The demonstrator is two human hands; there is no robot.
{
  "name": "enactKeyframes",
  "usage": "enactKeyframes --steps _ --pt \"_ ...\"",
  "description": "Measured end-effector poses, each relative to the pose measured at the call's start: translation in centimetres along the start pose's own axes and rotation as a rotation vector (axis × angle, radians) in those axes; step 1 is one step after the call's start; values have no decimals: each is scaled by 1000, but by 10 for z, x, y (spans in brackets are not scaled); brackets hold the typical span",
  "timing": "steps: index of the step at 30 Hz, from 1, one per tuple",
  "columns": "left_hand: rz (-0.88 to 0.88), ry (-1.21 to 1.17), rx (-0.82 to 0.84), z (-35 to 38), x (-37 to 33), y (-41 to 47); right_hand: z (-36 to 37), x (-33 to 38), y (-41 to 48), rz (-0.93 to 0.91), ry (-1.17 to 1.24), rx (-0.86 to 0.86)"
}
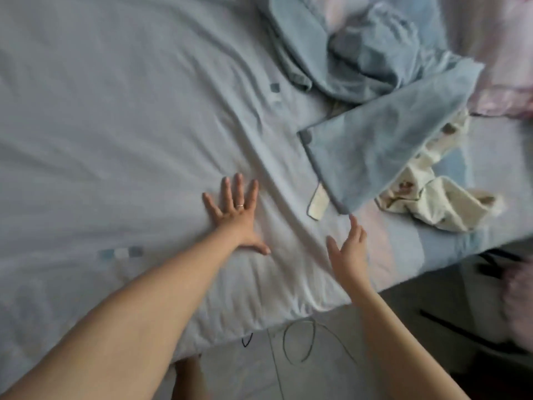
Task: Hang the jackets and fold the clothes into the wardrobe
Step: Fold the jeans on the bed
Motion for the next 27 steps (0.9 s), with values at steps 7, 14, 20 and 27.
enactKeyframes --steps 7,14,20,27 --pt "-81 68 36 11 -16 14 -11 -33 126 453 612 21" --pt "-73 45 -9 5 -21 12 13 15 79 346 687 -25" --pt "76 -686 -243 -11 3 -10 66 48 -26 -69 403 153" --pt "-128 -894 -235 29 100 -110 148 110 -154 -430 21 773"
Point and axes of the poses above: each hand's wrist, its own y-axis towards the middle knuckle, its own z-axis out of the palm, x = y × z, the point moved 2 cm from there along y, towards the middle knuckle, and after that the axes turned 5 degrees about -y, right-handed, at the moved point
